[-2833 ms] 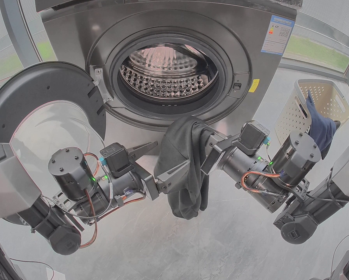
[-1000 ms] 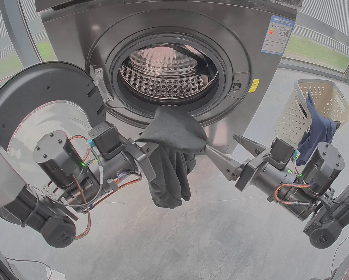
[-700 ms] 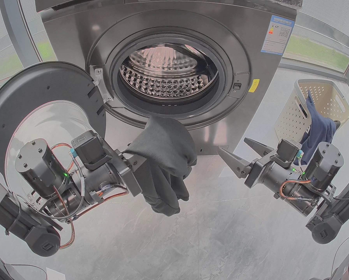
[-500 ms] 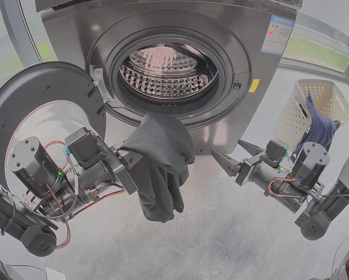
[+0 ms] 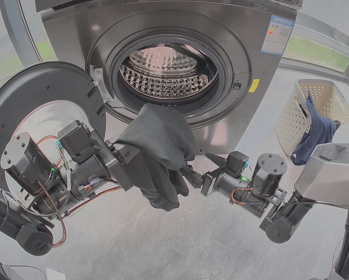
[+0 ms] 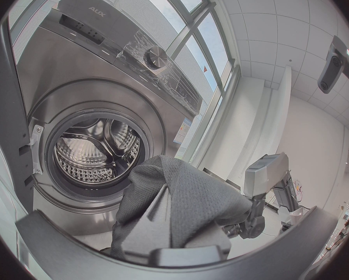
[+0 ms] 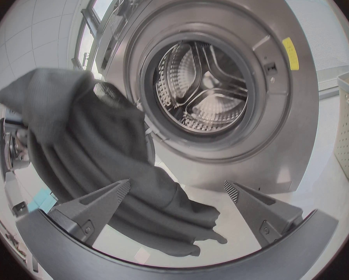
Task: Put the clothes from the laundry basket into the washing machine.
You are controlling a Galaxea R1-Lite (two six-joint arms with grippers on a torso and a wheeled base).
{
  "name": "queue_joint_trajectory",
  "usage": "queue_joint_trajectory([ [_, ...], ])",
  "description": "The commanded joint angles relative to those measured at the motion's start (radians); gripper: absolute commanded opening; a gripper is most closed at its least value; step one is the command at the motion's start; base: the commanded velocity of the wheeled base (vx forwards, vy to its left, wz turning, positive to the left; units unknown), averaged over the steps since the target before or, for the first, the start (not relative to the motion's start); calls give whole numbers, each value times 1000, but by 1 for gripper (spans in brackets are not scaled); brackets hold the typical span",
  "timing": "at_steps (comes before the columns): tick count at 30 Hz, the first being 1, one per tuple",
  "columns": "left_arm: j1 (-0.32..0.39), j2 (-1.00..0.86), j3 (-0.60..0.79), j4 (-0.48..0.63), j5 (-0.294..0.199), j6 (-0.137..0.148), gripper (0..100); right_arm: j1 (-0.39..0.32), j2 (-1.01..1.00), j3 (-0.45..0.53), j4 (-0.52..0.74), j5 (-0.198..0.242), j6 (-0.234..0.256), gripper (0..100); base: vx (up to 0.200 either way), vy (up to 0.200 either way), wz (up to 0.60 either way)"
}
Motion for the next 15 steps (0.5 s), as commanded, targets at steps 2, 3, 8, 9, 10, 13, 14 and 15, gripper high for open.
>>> queue_joint_trajectory([
  [2,4,6,-35,-1,6,-5,0,94,33,107,-2,25,3,100,0,0,0],
  [3,4,6,-35,-1,6,-6,0,98,31,111,-2,25,1,100,0,0,0],
  [8,4,1,-35,-1,6,-9,0,117,21,125,-4,22,-2,100,0,0,0],
  [9,4,0,-35,-1,6,-11,0,117,21,124,-4,22,-2,100,0,0,0],
  [10,4,-2,-35,-1,6,-19,0,115,21,118,-4,19,-2,100,0,0,0],
  [13,4,-2,-33,-1,6,-20,0,103,18,99,-5,17,-3,100,0,0,0],
  [14,4,-2,-32,-1,6,-20,0,98,11,95,-5,17,-3,100,0,0,0],
  [15,4,-2,-30,-1,6,-20,0,95,1,93,-5,17,-2,100,0,0,0],
])
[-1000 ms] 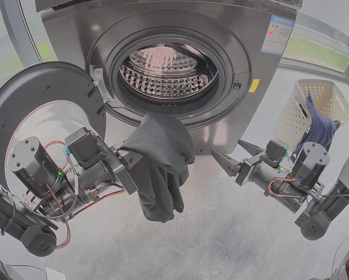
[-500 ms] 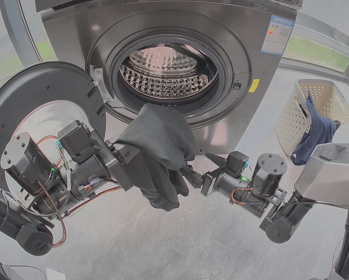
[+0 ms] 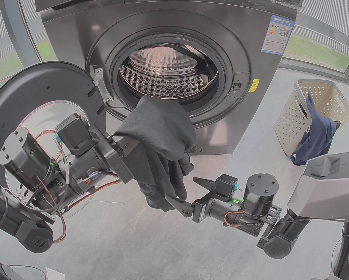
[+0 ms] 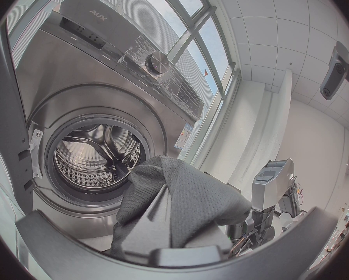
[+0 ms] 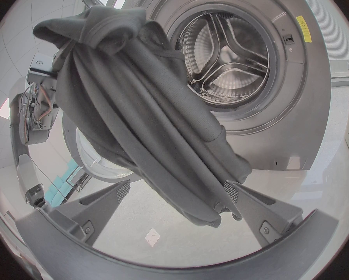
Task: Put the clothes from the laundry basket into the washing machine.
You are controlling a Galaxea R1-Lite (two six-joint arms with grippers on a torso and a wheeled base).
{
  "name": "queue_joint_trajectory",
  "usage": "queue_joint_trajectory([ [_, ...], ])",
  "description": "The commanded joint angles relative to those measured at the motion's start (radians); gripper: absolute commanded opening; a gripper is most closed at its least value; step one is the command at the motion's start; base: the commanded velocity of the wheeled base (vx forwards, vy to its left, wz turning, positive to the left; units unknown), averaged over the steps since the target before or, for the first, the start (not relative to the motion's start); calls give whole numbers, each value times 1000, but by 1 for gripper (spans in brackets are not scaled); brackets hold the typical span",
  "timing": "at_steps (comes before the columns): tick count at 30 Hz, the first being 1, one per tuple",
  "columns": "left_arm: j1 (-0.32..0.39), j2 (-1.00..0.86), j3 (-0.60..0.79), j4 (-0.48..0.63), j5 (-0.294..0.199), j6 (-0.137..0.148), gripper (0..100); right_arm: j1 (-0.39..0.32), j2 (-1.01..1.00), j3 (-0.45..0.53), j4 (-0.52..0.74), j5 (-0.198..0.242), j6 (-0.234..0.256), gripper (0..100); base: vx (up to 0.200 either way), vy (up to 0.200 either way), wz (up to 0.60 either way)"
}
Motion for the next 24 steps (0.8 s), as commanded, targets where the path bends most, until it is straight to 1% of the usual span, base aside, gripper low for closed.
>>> queue_joint_trajectory([
  [1,0,1,5,-1,0,0,0,-15,-34,-11,-1,1,1,100,0,0,0],
  [5,0,1,3,-1,0,0,0,-53,-86,7,1,4,3,100,0,0,0],
  [7,0,1,3,-1,0,-2,0,-59,-100,16,1,6,3,100,0,0,0],
  [8,0,1,3,-1,0,0,0,-72,-128,33,3,8,1,100,0,0,0],
  [12,0,1,3,-1,0,0,0,-79,-151,36,3,9,1,100,0,0,0],
  [19,0,1,3,-1,0,0,0,-84,-140,3,4,9,-4,100,0,0,0],
  [24,-2,1,5,-1,0,0,0,-82,-77,-59,4,6,-7,100,0,0,0],
])
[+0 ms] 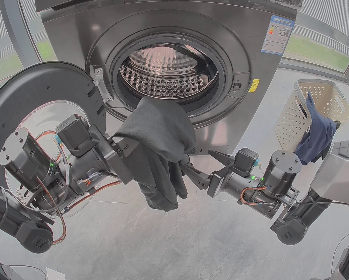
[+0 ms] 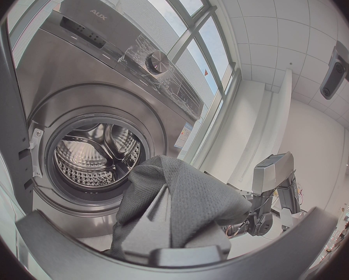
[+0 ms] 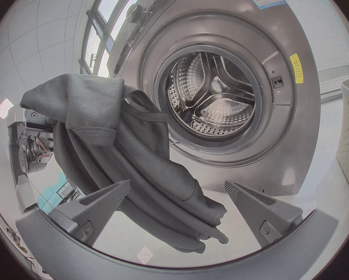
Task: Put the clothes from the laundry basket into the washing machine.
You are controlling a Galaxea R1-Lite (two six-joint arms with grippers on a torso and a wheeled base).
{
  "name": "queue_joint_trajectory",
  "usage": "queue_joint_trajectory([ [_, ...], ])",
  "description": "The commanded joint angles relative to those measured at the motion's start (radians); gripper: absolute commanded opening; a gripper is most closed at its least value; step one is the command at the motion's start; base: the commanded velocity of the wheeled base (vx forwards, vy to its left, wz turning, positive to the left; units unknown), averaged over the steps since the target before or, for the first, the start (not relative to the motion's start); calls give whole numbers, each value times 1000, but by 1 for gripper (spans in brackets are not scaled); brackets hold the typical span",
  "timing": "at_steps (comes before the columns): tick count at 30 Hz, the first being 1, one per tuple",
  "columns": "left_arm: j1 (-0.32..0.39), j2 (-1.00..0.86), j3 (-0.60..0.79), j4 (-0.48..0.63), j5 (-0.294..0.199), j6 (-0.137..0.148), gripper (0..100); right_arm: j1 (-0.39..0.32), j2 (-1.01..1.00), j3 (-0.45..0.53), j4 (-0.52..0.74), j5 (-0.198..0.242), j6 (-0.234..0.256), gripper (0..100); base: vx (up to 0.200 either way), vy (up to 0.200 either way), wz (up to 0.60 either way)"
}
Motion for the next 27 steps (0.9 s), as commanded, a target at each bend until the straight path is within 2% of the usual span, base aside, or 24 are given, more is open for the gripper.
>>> queue_joint_trajectory([
  [1,-1,1,1,-1,0,0,0,7,52,-44,-1,-1,-2,100,0,0,0],
  [10,-1,-2,1,-1,0,0,0,16,95,-88,-1,-6,-6,100,0,0,0],
  [18,-1,-2,4,-1,0,0,0,16,176,-216,-2,-10,-17,100,0,0,0],
  [21,1,-2,4,-1,0,0,0,13,176,-202,-2,-9,-16,100,0,0,0],
  [27,-1,3,2,-1,0,1,0,-9,89,-110,-2,-3,-23,100,0,0,0],
])
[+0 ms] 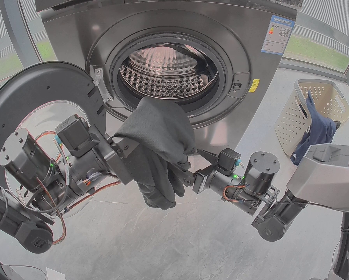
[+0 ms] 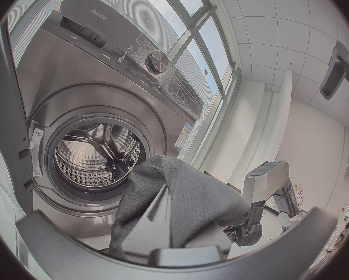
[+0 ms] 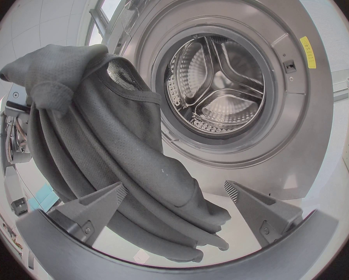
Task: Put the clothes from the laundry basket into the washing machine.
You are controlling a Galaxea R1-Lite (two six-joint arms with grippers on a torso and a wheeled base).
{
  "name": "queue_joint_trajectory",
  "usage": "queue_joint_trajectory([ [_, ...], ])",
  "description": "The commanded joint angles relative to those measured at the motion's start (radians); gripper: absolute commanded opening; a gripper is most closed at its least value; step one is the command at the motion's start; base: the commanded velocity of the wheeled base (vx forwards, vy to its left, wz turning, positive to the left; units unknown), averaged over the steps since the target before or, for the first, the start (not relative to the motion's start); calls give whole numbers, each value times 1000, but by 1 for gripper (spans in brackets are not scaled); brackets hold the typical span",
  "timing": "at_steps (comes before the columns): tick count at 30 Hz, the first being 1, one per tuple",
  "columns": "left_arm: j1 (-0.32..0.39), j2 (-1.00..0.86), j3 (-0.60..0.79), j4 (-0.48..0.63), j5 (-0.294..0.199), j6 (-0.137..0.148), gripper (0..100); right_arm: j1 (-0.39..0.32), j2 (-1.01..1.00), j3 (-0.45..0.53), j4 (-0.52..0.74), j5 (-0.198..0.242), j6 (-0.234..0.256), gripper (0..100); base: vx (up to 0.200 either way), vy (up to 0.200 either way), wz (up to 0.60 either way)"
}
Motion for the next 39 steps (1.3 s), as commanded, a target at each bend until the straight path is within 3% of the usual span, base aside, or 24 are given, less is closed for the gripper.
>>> queue_joint_trajectory([
  [1,-1,4,1,-1,0,1,0,-13,-73,63,-1,5,-2,100,0,0,0],
  [15,-1,6,1,-1,0,0,0,-27,-125,40,0,7,-5,100,0,0,0],
  [21,-1,3,1,-1,0,1,0,-29,-73,-29,0,1,-1,100,0,0,0],
  [33,-1,1,-2,-1,0,1,0,5,21,-29,-1,4,1,100,0,0,0],
  [39,-1,1,1,-1,0,1,0,5,56,-80,-1,4,-1,100,0,0,0],
])
